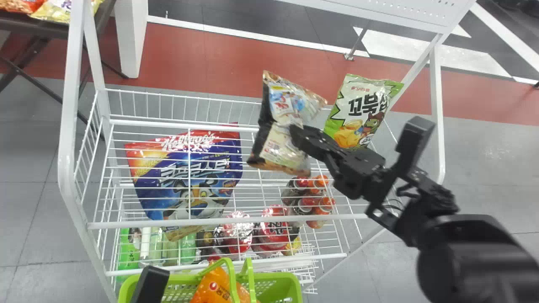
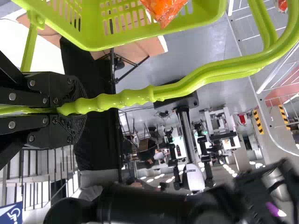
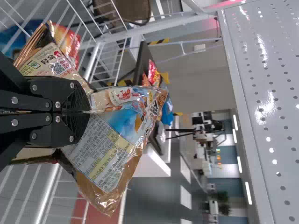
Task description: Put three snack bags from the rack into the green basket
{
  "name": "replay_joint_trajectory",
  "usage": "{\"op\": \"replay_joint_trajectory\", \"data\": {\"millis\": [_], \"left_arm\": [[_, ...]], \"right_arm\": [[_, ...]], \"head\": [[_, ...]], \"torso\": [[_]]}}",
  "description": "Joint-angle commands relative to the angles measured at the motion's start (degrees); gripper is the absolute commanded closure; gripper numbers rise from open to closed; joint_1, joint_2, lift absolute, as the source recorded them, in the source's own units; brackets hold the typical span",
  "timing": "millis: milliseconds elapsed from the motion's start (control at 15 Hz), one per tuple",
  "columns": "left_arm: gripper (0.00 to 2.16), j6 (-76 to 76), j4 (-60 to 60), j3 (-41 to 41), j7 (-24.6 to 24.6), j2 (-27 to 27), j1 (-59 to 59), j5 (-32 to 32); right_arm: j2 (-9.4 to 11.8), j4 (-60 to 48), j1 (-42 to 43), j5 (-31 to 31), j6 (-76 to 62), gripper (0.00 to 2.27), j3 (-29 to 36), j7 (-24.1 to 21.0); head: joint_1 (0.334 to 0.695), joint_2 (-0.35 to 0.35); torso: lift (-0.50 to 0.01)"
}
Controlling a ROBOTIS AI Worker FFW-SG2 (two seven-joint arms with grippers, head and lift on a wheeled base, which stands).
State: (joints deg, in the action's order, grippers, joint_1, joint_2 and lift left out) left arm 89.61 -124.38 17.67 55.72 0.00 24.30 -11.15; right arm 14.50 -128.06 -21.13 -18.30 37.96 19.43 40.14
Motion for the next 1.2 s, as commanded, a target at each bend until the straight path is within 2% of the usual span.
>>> {"op": "replay_joint_trajectory", "data": {"millis": [0, 267, 467, 667, 867, 1133], "left_arm": [[1.33, 0.42, 0.28, -0.09, -0.09, -0.15, -0.31, -0.10], [1.33, 0.42, 1.25, -0.18, 0.00, -0.15, -1.01, -0.28], [1.33, 0.42, 1.25, -0.18, 0.00, -0.15, -1.10, -0.28], [1.33, 0.42, 1.25, -0.18, 0.00, -0.15, -1.10, -0.37], [1.33, 0.42, 1.25, 0.08, 0.00, -0.15, -1.10, -0.28], [1.33, 0.42, 1.07, 0.52, 0.09, -0.15, -1.01, -0.19]], "right_arm": [[-0.08, -8.44, -2.68, -3.15, 20.01, 2.22, 6.06, 3.45], [-1.31, -13.45, -9.10, -6.49, 35.13, 2.22, 10.98, 8.20], [-1.58, -12.83, -12.00, -5.87, 41.10, 2.22, 10.63, 9.95], [-0.44, -9.05, -12.97, -2.09, 43.92, 2.22, 5.62, 12.59], [1.94, -4.13, -14.11, 2.83, 42.16, 2.22, -2.03, 12.59], [2.47, 4.92, -12.44, 8.37, 31.61, 2.22, -11.17, 11.36]], "head": [[0.695, -0.350], [0.695, -0.350], [0.695, -0.350], [0.695, -0.350], [0.695, -0.350], [0.695, -0.350]], "torso": [[0.000], [0.000], [0.000], [0.000], [0.000], [0.000]]}}
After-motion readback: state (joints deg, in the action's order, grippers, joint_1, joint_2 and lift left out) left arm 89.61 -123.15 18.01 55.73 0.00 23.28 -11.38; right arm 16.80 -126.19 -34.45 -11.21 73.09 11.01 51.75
